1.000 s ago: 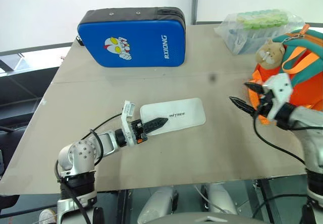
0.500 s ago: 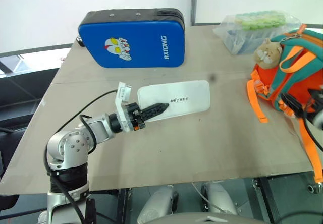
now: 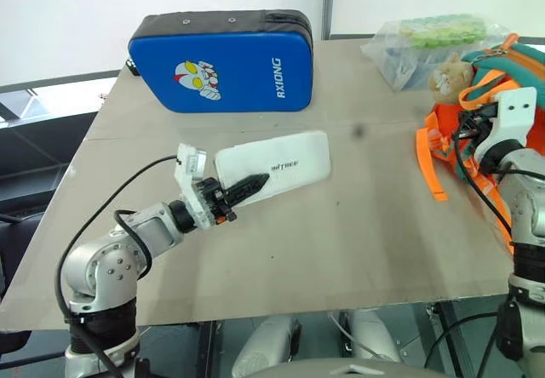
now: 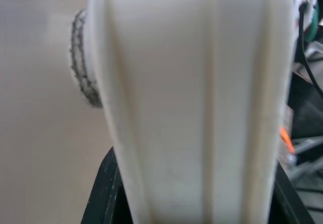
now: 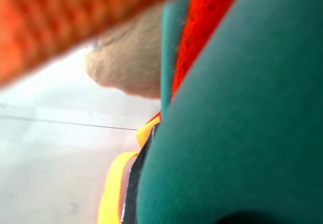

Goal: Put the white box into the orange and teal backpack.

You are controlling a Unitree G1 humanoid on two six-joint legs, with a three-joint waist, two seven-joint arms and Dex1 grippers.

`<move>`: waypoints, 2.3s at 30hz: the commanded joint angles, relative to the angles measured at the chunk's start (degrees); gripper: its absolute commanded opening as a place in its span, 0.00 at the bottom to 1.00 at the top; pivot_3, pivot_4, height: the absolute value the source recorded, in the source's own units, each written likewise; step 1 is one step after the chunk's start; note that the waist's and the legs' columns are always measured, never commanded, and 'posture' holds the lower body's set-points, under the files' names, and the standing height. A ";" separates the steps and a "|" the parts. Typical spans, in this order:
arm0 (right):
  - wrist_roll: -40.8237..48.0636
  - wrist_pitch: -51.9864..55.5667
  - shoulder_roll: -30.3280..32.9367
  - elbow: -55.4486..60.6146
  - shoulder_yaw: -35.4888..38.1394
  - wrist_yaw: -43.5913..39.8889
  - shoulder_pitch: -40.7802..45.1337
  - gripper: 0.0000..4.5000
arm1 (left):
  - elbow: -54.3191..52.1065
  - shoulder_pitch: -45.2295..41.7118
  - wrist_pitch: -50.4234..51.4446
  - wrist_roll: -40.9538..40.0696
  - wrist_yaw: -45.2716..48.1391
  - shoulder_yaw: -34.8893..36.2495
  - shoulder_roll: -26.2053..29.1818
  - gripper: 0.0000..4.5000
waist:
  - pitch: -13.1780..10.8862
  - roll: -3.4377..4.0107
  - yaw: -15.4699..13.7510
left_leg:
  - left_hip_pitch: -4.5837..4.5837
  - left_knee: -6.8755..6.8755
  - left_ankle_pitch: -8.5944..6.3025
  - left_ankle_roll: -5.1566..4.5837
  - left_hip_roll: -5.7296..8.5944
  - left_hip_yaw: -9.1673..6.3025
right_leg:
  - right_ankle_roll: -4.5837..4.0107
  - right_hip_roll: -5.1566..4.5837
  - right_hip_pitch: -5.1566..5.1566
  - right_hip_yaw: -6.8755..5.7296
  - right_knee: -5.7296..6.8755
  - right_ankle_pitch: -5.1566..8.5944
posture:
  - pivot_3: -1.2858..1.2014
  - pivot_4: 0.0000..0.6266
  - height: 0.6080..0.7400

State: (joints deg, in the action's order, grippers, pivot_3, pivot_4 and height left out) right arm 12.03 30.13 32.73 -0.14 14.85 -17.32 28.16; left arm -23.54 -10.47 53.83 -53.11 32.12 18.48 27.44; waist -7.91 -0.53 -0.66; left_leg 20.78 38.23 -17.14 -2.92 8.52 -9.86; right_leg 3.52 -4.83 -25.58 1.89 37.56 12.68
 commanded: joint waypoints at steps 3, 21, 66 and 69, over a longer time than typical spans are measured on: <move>2.74 -11.46 0.13 -2.14 -1.74 -9.79 4.61 0.01 | -3.04 -0.87 -9.55 1.67 -4.49 2.76 -4.00 0.24 | 0.00 0.00 0.28 | -0.07 0.07 0.00 0.01 -0.09 0.07 | 0.01 0.11 0.03 0.08 0.09 -0.05 | 0.52 0.24 1.00; 24.07 -4.69 -6.41 7.73 -11.12 -36.14 19.62 0.01 | -2.51 -2.04 -16.18 -0.07 -12.36 9.43 -3.49 0.24 | -0.17 0.08 1.35 | 0.34 0.03 -0.06 0.10 -0.53 -0.17 | 0.04 0.41 -0.07 -0.44 -0.70 -0.15 | 0.52 0.24 1.00; 27.02 0.72 6.64 16.33 -14.00 -49.37 0.42 0.00 | 19.98 -32.46 -24.15 35.07 19.28 -38.08 -3.19 0.74 | -0.24 0.07 -0.03 | 0.36 0.16 -0.09 0.09 -0.65 -0.07 | -0.07 0.40 0.03 -0.59 -0.67 -0.41 | 0.52 0.24 1.00; 26.18 -1.10 4.34 13.09 -13.02 -47.05 -0.92 0.00 | 16.57 -29.18 -21.12 26.32 22.00 -28.00 -1.05 0.98 | -0.23 0.06 0.30 | 0.28 0.17 -0.09 0.09 -0.65 -0.06 | -0.03 0.42 0.04 -0.58 -0.63 -0.46 | 0.52 0.24 1.00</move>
State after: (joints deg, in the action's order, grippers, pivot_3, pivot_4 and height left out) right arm 38.67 30.44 37.14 14.25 -0.77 -66.25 27.50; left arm -4.09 -40.93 30.89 -21.49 52.05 -14.95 24.93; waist -8.14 -0.47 -0.36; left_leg 21.01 38.39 -17.23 -2.83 7.87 -9.90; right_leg 3.48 -4.38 -25.54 1.33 37.00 12.22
